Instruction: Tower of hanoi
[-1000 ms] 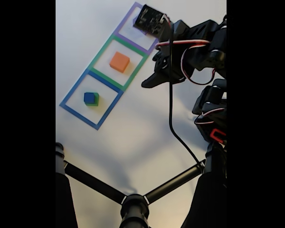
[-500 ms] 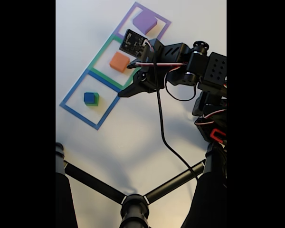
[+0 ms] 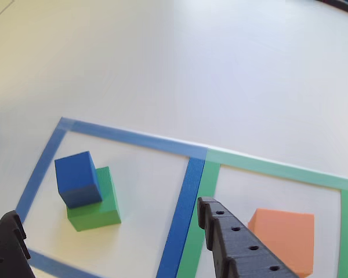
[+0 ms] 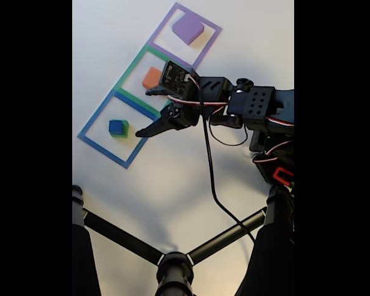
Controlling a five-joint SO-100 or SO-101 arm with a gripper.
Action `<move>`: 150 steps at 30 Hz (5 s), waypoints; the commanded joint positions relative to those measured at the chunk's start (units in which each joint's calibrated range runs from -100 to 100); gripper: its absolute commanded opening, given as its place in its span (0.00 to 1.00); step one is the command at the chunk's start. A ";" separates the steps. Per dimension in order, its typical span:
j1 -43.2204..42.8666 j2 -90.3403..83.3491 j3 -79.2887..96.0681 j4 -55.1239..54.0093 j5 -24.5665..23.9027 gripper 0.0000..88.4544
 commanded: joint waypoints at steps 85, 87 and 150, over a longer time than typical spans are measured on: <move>-10.22 47.14 -16.63 -39.59 0.75 0.19; -10.30 47.54 -16.72 -40.24 0.75 0.16; 27.68 17.01 -114.68 103.11 0.75 0.00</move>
